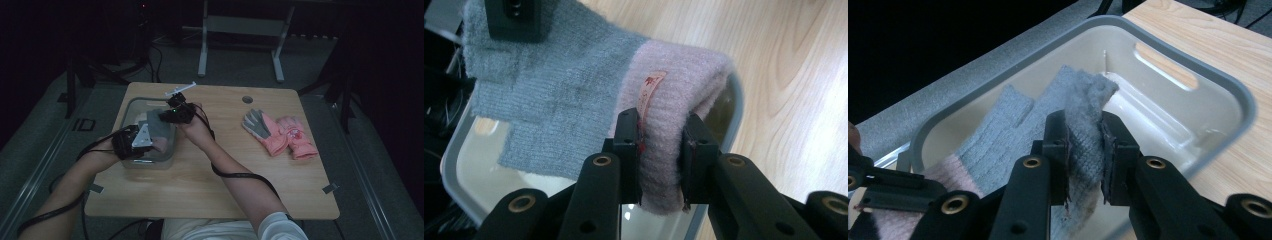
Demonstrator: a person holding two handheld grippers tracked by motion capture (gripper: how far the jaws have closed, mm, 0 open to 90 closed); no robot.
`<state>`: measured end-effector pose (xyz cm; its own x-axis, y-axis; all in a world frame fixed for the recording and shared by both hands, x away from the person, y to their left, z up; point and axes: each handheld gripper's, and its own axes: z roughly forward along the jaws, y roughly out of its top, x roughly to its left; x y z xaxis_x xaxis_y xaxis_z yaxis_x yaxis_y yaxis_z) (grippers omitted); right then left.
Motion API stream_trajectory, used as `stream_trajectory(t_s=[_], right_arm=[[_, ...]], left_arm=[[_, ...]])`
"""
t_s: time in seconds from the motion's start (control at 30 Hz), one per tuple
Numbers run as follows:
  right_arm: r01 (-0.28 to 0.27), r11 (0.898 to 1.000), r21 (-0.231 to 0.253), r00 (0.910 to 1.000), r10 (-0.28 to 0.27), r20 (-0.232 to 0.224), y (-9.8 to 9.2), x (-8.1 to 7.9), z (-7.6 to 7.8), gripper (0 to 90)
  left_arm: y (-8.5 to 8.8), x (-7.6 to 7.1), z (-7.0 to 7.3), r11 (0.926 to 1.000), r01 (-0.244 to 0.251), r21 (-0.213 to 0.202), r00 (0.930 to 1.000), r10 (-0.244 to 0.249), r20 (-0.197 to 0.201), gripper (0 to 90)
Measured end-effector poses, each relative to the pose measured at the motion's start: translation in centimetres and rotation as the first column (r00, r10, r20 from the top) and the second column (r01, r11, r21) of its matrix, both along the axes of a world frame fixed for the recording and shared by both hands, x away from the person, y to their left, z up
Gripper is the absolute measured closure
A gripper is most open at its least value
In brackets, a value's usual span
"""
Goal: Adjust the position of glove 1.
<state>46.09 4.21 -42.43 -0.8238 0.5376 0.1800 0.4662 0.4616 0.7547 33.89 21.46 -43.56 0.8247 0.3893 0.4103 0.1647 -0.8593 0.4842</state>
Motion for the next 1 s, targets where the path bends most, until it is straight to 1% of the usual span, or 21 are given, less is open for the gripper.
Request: stream_trajectory(t_s=[0.03,0.1,0.23,0.3,0.37,0.43,0.47,0.5,0.53,0.57,0.6,0.7,0.77,0.8,0.83,0.87,0.9,0.93,1.0], right_arm=[[0.0,1.0,0.0,1.0,0.0,0.0,0.0,0.0,0.0,76.2],[0.001,1.0,-0.01,1.0,-0.001,-0.001,1.1,0.3,-0.4,76.2],[0.015,1.0,-0.014,0.9998,-0.016,-0.015,2.1,1.1,-1.1,76.2],[0.019,1.0,-0.02,0.9994,-0.02,-0.027,2.4,1.5,-1.5,76.1],[0.026,0.999,-0.03,0.9992,-0.027,-0.031,2.5,1.9,-1.9,76.1],[0.037,0.998,-0.041,0.9985,-0.039,-0.039,2.6,2.3,-2.5,76.1],[0.043,0.998,-0.049,0.998,-0.045,-0.044,2.7,2.5,-2.8,76.0],[0.046,0.997,-0.061,0.9981,-0.048,-0.038,2.8,2.7,-3.2,76.0],[0.052,0.995,-0.083,0.9983,-0.054,-0.023,2.9,2.9,-3.6,76.0],[0.051,0.994,-0.096,0.9983,-0.054,-0.021,3.0,3.1,-3.9,76.0],[0.054,0.994,-0.099,0.998,-0.057,-0.027,3.0,3.2,-4.2,75.9],[0.063,0.992,-0.109,0.9974,-0.066,-0.03,3.1,3.6,-4.7,75.1],[0.061,0.991,-0.123,0.997,-0.066,-0.04,3.1,3.9,-5.0,72.1],[0.06,0.988,-0.142,0.9969,-0.067,-0.041,3.1,4.0,-5.1,70.2],[0.057,0.986,-0.158,0.9974,-0.063,-0.033,3.0,4.0,-5.2,69.1],[0.057,0.986,-0.158,0.9974,-0.063,-0.033,3.0,4.0,-5.2,69.1],[0.057,0.984,-0.169,0.9978,-0.062,-0.025,2.9,3.9,-5.2,66.9],[0.063,0.984,-0.166,0.9977,-0.066,-0.014,2.7,3.9,-5.2,64.7],[0.064,0.989,-0.135,0.9974,-0.068,-0.022,2.1,3.8,-4.8,61.5]], left_arm=[[0.0,0.0,0.0,1.0,0.0,0.0,1.0,0.0,0.0,73.2],[0.8,0.5,-0.4,0.9998,-0.009,0.019,1.0,0.009,-0.003,73.2],[1.5,1.4,-0.9,0.9995,-0.029,0.014,0.9992,0.029,-0.028,73.3],[1.5,1.8,-1.3,0.9995,-0.031,0.01,0.9986,0.031,-0.043,73.2],[1.5,2.3,-1.6,0.9994,-0.03,0.017,0.9979,0.031,-0.056,73.3],[1.4,2.9,-2.1,0.9993,-0.024,0.029,0.9972,0.026,-0.07,73.2],[1.3,3.2,-2.3,0.9987,-0.02,0.047,0.9971,0.023,-0.073,73.2],[1.3,3.6,-2.6,0.9982,-0.017,0.058,0.9968,0.021,-0.077,73.1],[1.2,4.0,-2.9,0.9978,-0.013,0.064,0.9958,0.019,-0.09,73.1],[1.1,4.3,-3.1,0.997,-0.012,0.076,0.995,0.02,-0.098,73.1],[1.0,4.6,-3.4,0.9963,-0.012,0.085,0.9942,0.021,-0.105,73.1],[0.5,5.3,-3.7,0.996,-0.006,0.089,0.9905,0.018,-0.136,73.0],[0.3,5.7,-4.0,0.9959,0.0,0.09,0.9862,0.015,-0.165,73.0],[0.1,6.0,-4.2,0.9946,0.003,0.104,0.9821,0.017,-0.188,72.7],[0.0,6.2,-4.5,0.992,-0.002,0.126,0.9811,0.026,-0.192,72.6],[0.0,6.2,-4.5,0.992,-0.002,0.126,0.9811,0.026,-0.192,72.5],[-0.1,6.6,-4.7,0.9905,-0.009,0.137,0.9752,0.039,-0.218,72.5],[-0.1,6.8,-5.0,0.9893,-0.01,0.145,0.9751,0.042,-0.218,72.4],[-0.2,7.0,-5.3,0.9882,-0.012,0.153,0.97,0.049,-0.238,72.4]])
